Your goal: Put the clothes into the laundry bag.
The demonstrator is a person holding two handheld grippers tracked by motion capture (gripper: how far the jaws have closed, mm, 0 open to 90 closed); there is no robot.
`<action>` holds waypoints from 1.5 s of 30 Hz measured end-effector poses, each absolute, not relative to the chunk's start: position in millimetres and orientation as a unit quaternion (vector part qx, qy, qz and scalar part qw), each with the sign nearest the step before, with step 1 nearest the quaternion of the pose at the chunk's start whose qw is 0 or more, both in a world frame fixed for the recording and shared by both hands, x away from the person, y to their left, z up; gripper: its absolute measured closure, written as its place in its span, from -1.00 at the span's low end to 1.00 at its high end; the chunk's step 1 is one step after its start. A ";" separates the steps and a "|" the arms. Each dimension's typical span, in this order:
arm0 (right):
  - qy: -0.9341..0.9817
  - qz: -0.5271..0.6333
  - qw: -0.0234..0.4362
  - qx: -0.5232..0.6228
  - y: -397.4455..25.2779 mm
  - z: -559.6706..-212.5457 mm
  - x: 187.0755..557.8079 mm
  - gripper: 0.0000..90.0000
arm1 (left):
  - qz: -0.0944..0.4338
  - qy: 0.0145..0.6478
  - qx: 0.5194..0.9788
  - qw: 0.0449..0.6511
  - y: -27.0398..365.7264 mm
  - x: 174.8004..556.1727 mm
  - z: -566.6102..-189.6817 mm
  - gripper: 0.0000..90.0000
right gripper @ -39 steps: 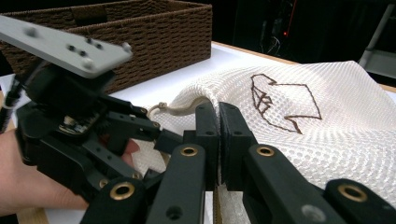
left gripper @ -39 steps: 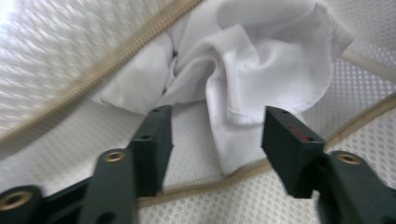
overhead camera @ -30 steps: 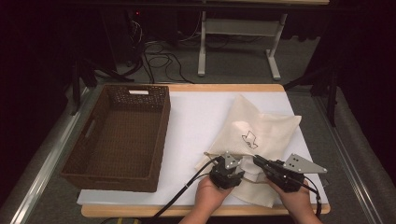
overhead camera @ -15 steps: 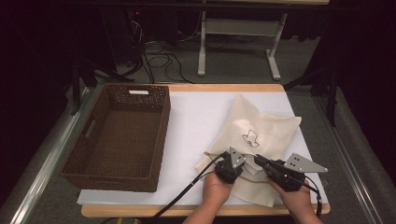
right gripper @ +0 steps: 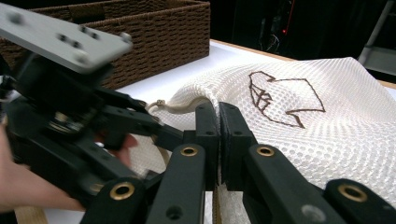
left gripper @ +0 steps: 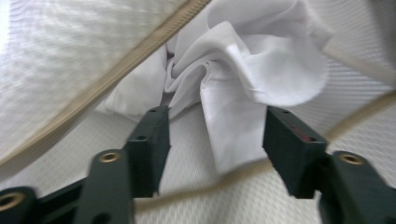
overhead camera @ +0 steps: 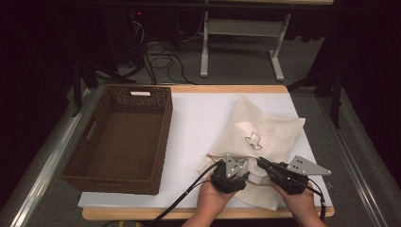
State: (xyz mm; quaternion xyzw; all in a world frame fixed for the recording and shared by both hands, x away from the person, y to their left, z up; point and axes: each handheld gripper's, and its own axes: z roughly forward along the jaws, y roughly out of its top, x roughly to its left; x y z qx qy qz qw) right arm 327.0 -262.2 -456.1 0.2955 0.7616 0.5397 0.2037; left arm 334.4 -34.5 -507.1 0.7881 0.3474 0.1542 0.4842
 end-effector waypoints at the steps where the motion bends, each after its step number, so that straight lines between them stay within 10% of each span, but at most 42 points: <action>1: 0.761 0.540 0.204 0.296 -262.5 -456.1 327.1 0.97 | 0.150 0.348 0.785 0.490 -29.3 331.8 -505.1 -0.16; 19: 0.762 0.539 0.204 0.296 -262.2 -456.8 326.3 0.97 | 0.203 0.371 0.732 0.534 56.3 318.5 -492.6 -0.20; 45: 0.813 0.482 0.161 0.284 -254.3 -474.8 320.8 0.95 | 0.204 0.394 0.763 0.470 41.3 346.6 -512.8 -0.25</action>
